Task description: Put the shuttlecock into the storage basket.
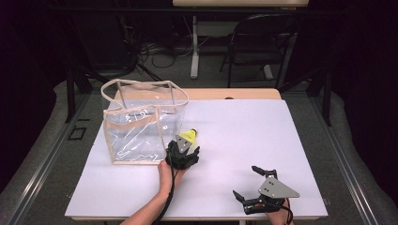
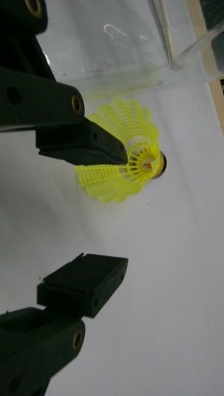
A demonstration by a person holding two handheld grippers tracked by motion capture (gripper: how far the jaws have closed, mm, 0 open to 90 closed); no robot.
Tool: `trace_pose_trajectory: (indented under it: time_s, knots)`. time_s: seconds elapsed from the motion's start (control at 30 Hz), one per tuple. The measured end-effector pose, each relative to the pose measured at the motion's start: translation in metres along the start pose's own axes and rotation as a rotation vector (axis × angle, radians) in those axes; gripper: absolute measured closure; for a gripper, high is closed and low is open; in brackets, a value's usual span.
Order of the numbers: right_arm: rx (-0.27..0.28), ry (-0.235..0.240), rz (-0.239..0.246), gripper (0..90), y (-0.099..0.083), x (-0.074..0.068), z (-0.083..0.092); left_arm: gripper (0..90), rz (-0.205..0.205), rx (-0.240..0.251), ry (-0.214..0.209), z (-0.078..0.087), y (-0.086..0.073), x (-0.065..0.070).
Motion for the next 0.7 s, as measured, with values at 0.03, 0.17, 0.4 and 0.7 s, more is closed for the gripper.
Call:
trace_pose_trajectory:
  time_s: [0.03, 0.17, 0.4, 0.7]
  knots:
    - [0.000, 0.000, 0.000, 0.0, 0.000, 0.000, 0.000, 49.2, -0.001, -0.002, 0.005, -0.001, 0.001, 0.000]
    - [-0.006, -0.001, -0.001, 0.0, 0.000, 0.000, 0.000, 53.3, 0.002, -0.006, 0.026, -0.005, 0.002, 0.000]
    - [-0.007, 0.001, 0.004, 0.0, 0.000, -0.001, -0.001, 62.0, 0.041, -0.018, 0.055, -0.015, 0.004, -0.001]
    - [-0.012, 0.002, 0.005, 0.0, 0.000, -0.001, -0.001, 70.8, 0.130, -0.014, 0.085, -0.024, 0.002, -0.005]
Point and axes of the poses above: each handheld gripper's, and its own axes: z roughly backward along the jaws, y roughly out of its top, x roughly to its right, the point moved 5 cm from there along -z, roughly forward along the jaws
